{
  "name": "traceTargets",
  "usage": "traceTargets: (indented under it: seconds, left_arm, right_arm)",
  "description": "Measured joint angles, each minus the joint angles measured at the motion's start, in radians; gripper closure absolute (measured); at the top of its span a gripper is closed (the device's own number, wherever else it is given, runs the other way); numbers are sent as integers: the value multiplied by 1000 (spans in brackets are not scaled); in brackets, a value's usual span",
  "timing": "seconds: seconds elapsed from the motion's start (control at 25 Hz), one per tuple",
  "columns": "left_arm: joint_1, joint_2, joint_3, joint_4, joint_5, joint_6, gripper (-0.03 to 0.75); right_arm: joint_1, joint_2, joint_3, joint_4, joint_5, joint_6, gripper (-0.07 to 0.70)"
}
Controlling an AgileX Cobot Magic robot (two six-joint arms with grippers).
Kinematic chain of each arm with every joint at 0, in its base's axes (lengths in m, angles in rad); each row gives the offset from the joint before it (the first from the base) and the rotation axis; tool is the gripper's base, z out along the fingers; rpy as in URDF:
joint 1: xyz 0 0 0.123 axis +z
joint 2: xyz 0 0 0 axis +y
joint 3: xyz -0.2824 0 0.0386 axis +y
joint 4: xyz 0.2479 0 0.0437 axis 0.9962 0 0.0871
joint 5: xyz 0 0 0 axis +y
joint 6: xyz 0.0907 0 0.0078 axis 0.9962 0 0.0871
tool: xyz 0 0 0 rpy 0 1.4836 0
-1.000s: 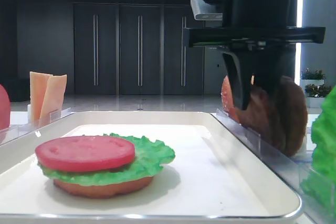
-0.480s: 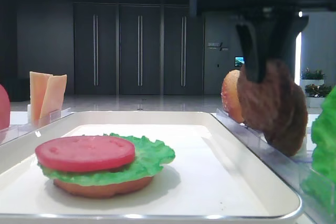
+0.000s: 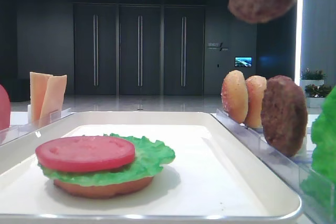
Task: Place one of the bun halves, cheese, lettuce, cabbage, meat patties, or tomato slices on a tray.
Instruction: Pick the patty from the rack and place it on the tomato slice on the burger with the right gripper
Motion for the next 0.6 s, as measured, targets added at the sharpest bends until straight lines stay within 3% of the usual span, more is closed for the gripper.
traceTargets:
  seconds: [0.2, 0.28, 0.36, 0.44, 0.52, 0.6]
  left_arm:
    - [0, 0, 0, 0, 0, 0, 387]
    - [0, 0, 0, 0, 0, 0, 387]
    - [0, 0, 0, 0, 0, 0, 387]
    - [0, 0, 0, 0, 0, 0, 388]
    - [0, 0, 0, 0, 0, 0, 388]
    - [0, 0, 0, 0, 0, 0, 388]
  right_arm:
    - [27, -56, 27, 14, 3, 11, 522]
    - [22, -61, 77, 63, -41, -23, 522]
    - [10, -65, 145, 150, -156, -89, 522]
    - [-18, -75, 223, 318, -322, -226, 522]
    - [-56, -83, 280, 528, -443, -416, 522]
    - [-112, -83, 335, 783, -519, -665, 522]
